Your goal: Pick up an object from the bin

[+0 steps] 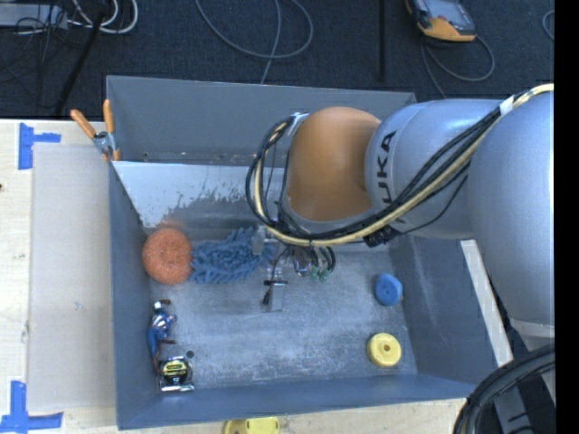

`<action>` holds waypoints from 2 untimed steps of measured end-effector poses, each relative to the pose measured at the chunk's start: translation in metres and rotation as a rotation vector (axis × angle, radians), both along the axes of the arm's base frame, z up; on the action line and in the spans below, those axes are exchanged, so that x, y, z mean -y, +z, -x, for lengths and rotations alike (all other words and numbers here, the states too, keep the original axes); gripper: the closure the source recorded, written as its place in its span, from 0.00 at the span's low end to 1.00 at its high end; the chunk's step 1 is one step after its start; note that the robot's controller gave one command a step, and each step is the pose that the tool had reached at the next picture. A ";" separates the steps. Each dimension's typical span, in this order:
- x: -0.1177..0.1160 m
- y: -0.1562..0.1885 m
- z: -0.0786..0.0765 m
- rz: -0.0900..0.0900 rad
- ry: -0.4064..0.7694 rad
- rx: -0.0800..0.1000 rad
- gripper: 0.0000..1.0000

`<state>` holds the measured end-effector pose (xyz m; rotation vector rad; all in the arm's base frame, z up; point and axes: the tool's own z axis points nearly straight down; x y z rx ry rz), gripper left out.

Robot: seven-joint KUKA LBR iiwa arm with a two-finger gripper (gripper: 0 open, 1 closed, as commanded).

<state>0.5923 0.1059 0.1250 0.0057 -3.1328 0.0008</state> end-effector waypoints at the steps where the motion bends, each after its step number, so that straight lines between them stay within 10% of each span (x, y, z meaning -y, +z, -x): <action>1: 0.000 0.005 -0.002 -0.001 -0.002 0.007 0.00; 2: -0.011 -0.011 -0.010 0.000 -0.098 0.014 0.00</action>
Offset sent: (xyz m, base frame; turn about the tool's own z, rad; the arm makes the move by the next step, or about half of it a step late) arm 0.0187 0.0416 -0.0550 0.2655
